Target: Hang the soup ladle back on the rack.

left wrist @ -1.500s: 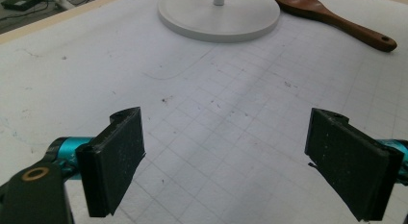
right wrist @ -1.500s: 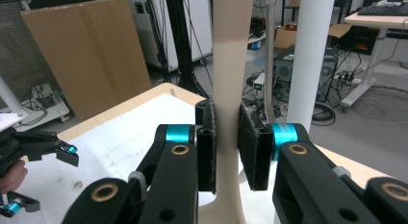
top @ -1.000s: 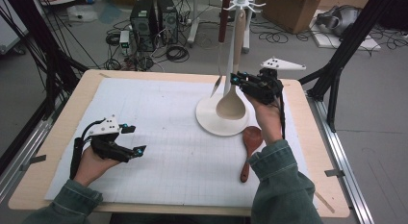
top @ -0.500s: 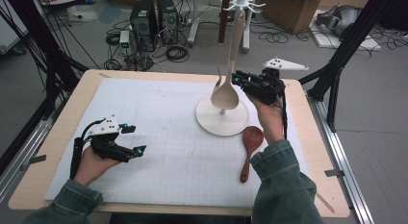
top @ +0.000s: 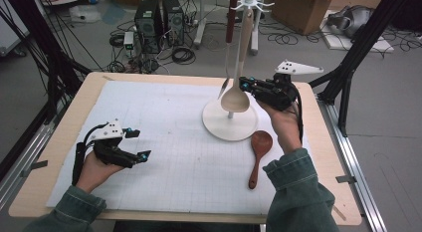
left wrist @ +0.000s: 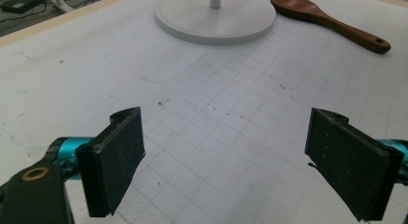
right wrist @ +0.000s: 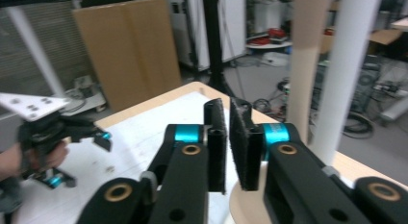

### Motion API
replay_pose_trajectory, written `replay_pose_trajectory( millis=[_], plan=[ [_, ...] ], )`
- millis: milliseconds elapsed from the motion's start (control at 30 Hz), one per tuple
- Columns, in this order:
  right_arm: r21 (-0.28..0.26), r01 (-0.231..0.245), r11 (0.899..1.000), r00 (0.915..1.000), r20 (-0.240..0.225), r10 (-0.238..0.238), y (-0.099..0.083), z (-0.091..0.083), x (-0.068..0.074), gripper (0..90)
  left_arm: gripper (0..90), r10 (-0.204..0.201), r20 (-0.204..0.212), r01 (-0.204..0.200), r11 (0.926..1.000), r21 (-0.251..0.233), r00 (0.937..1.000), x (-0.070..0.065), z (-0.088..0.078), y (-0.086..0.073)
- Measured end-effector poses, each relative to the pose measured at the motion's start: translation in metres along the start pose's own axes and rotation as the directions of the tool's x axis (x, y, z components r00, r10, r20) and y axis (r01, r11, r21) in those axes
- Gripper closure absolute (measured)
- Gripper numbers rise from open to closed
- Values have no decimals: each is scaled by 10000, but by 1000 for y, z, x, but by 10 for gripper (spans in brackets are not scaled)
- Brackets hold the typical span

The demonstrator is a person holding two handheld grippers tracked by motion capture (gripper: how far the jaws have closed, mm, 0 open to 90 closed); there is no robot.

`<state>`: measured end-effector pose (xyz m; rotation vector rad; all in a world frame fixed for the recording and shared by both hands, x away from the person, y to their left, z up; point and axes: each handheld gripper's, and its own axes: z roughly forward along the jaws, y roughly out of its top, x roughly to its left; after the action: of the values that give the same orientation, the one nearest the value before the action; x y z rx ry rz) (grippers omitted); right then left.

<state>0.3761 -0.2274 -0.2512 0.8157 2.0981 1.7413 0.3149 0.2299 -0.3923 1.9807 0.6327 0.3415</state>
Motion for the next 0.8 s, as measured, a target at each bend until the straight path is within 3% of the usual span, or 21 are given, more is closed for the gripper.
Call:
replay_pose_trajectory(
  millis=[233, 400, 800],
  plan=[
    [-11, 71, 10000, 9970, -776, -72, 11, -8, 1, 896, 141, -26, 30, 26, 10000, -43, 10000, 0, 0, 0],
    [30, 193, 9998, 9943, -1052, -189, 26, -15, -2, 896, 141, 17, 18, -17, 10000, -33, 10000, 2, 0, 0],
    [17, 533, 9986, 9931, -1045, -529, 73, -27, -6, 896, 141, -110, 42, 111, 9998, -155, 9999, 3, 0, 0]
  ],
)
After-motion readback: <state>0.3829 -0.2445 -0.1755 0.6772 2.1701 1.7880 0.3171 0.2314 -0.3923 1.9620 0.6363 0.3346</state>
